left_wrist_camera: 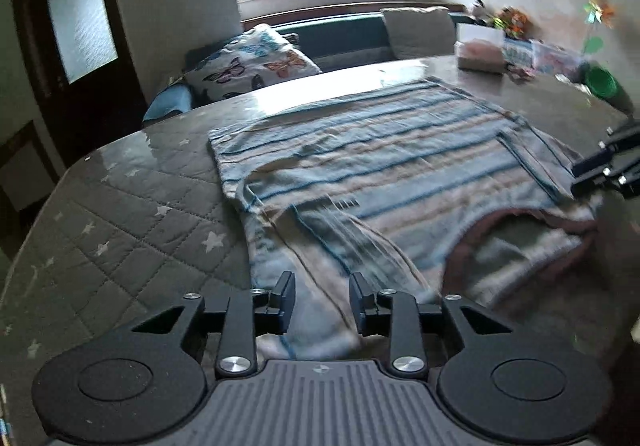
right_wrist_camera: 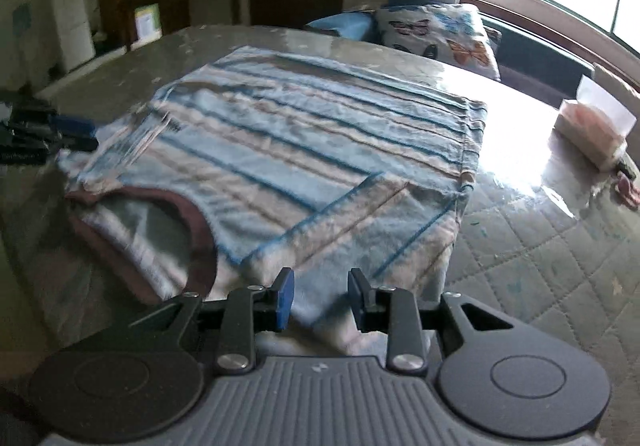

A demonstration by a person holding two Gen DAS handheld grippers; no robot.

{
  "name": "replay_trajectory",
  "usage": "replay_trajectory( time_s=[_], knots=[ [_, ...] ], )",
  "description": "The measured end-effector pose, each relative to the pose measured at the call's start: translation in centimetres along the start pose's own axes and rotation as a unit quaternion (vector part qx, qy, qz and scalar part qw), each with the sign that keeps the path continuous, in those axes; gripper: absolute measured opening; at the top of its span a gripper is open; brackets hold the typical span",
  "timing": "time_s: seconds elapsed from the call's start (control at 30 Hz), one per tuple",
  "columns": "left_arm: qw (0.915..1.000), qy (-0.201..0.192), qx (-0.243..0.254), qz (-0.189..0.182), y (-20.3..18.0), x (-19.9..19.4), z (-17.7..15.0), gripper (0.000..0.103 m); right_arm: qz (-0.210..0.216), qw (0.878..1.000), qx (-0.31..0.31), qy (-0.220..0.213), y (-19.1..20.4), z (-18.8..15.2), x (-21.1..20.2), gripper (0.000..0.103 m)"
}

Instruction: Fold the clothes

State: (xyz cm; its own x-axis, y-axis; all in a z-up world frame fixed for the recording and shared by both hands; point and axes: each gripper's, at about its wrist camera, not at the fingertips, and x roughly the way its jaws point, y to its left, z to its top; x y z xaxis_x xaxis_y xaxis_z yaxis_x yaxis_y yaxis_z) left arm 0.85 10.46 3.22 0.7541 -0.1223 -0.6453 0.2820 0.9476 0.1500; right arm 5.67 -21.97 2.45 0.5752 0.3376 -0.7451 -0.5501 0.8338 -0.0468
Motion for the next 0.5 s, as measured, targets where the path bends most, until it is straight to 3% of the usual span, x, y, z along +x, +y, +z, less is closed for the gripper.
replay_trajectory(
  time_s=[0.17, 0.5],
  knots=[
    [0.9990, 0.003, 0.045, -0.006, -1.3, -1.9, -1.3, 0.042, 0.007, 0.999, -0.051, 0.009, 1.1, -1.2, -1.4, 0.035],
    [0.9923, 0.007, 0.122, -0.024, -2.6, -2.0, -2.2, 0.046, 0.033, 0.993, -0.112, 0.025, 1.3, -2.1, -2.3, 0.051]
  ],
)
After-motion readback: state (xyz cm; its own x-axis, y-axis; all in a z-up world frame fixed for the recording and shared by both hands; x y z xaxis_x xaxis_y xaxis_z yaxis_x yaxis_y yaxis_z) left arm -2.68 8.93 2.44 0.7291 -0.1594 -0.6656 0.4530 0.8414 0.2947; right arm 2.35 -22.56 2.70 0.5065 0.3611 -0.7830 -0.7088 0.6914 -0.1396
